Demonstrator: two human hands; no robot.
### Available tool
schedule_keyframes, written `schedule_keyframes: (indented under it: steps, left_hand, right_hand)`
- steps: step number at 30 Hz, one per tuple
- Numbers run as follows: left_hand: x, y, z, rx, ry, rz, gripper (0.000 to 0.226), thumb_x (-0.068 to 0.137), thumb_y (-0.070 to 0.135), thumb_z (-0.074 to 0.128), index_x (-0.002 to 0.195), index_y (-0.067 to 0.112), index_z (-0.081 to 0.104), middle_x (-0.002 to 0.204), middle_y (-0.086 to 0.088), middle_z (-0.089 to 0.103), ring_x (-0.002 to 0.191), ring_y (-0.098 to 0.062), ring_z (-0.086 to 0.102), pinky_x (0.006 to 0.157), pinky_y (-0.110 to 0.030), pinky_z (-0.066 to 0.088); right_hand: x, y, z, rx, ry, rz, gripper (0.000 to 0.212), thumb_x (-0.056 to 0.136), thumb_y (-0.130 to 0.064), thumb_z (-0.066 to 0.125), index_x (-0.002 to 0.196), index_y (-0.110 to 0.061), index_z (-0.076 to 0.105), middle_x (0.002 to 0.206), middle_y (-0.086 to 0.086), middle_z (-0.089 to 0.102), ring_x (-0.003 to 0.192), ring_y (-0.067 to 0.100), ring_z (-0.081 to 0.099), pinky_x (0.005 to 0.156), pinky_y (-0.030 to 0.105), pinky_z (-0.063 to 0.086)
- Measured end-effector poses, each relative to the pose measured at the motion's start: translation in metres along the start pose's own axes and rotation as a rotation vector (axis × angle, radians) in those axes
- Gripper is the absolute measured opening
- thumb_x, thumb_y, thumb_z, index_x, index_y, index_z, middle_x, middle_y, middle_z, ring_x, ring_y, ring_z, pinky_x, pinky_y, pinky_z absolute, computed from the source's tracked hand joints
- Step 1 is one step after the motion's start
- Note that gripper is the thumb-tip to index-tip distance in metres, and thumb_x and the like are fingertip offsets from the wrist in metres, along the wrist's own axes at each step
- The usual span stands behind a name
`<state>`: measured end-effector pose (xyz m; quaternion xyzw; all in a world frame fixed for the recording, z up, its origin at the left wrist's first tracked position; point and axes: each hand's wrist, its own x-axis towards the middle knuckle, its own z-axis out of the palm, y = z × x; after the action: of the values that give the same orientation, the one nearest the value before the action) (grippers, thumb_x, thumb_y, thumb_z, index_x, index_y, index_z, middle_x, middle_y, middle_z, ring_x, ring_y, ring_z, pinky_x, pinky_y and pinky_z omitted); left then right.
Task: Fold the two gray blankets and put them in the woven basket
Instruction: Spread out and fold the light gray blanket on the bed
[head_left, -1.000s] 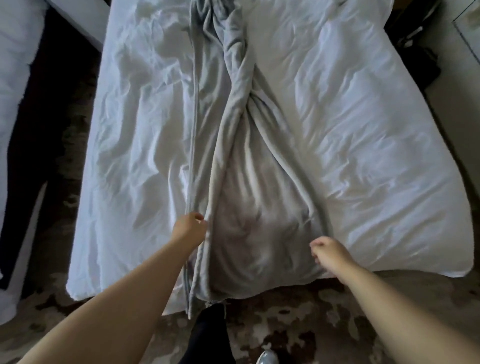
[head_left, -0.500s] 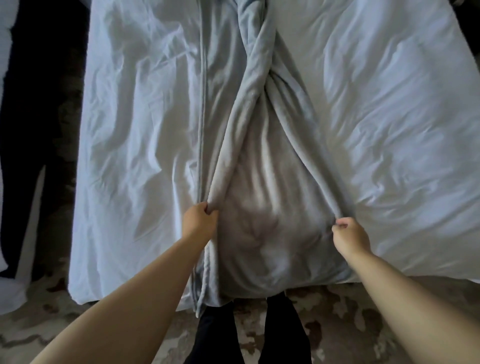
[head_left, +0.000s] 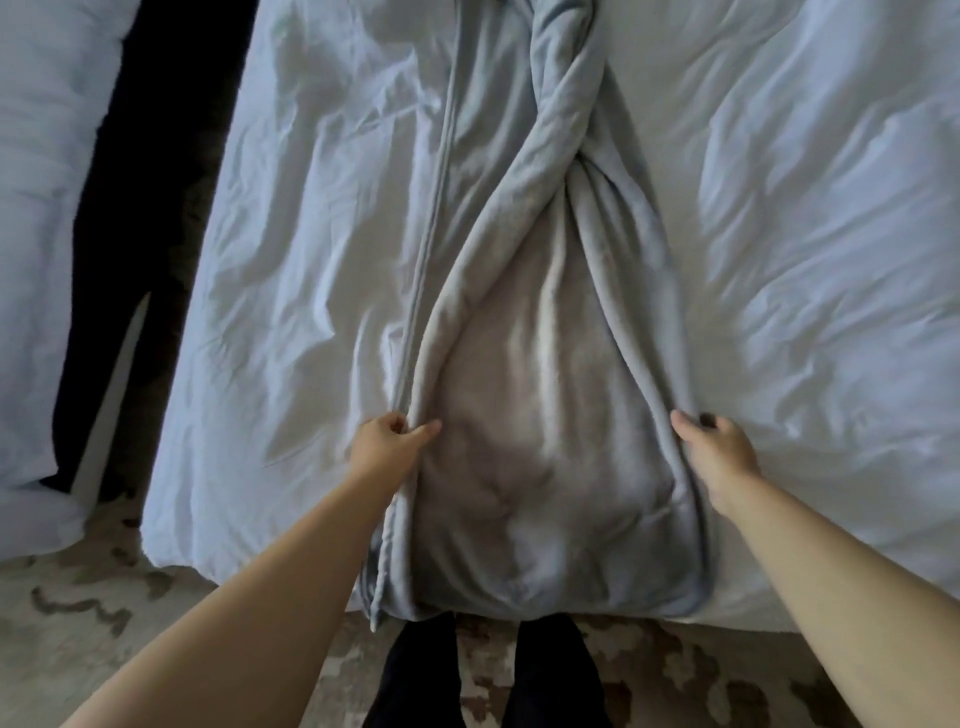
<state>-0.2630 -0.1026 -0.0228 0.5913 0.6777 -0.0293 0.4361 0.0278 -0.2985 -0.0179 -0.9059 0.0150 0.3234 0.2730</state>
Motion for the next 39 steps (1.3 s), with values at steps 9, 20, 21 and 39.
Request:
schedule_keyframes:
  steps: [9,20,21,39]
  left_hand:
    - [-0.018,0.008,-0.046,-0.805,0.190,-0.524,0.042,0.080,0.020,0.073,0.115,0.000,0.062,0.091,-0.012,0.060,0.076,-0.024,0.056,0.069,-0.035,0.049]
    - [-0.078,0.058,-0.115,-1.092,-0.129,-0.253,0.058,0.086,0.049,0.061,0.126,0.008,0.058,0.120,-0.014,0.065,0.101,-0.025,0.064,0.088,-0.039,0.051]
    - [-0.081,0.059,-0.115,-1.167,-0.044,-0.219,0.060,0.088,0.051,0.058,0.129,0.008,0.055,0.124,-0.014,0.062,0.106,-0.025,0.061,0.093,-0.040,0.048]
    - [-0.120,0.038,-0.078,-0.216,-0.094,-0.397,0.030,0.087,0.028,0.065,0.104,0.004,0.057,0.099,-0.017,0.059,0.084,-0.031,0.058,0.076,-0.035,0.047]
  right_hand:
    - [-0.012,0.000,-0.095,-0.016,0.239,0.247,0.052,0.103,-0.030,0.036,0.117,0.016,0.057,0.124,0.031,0.057,0.114,0.038,0.057,0.097,0.038,0.041]
    - [-0.046,-0.048,-0.155,0.877,-0.140,0.175,0.017,0.097,-0.025,0.052,0.095,-0.013,0.064,0.114,0.011,0.068,0.087,0.025,0.068,0.083,0.037,0.054]
    - [-0.047,-0.047,-0.162,0.988,0.002,0.173,0.015,0.098,-0.022,0.052,0.093,-0.013,0.063,0.125,0.011,0.062,0.097,0.025,0.064,0.088,0.037,0.050]
    - [-0.024,0.004,-0.161,0.089,-0.086,0.271,0.024,0.092,0.000,0.053,0.109,0.016,0.058,0.102,0.030,0.059,0.088,0.041,0.060,0.076,0.048,0.051]
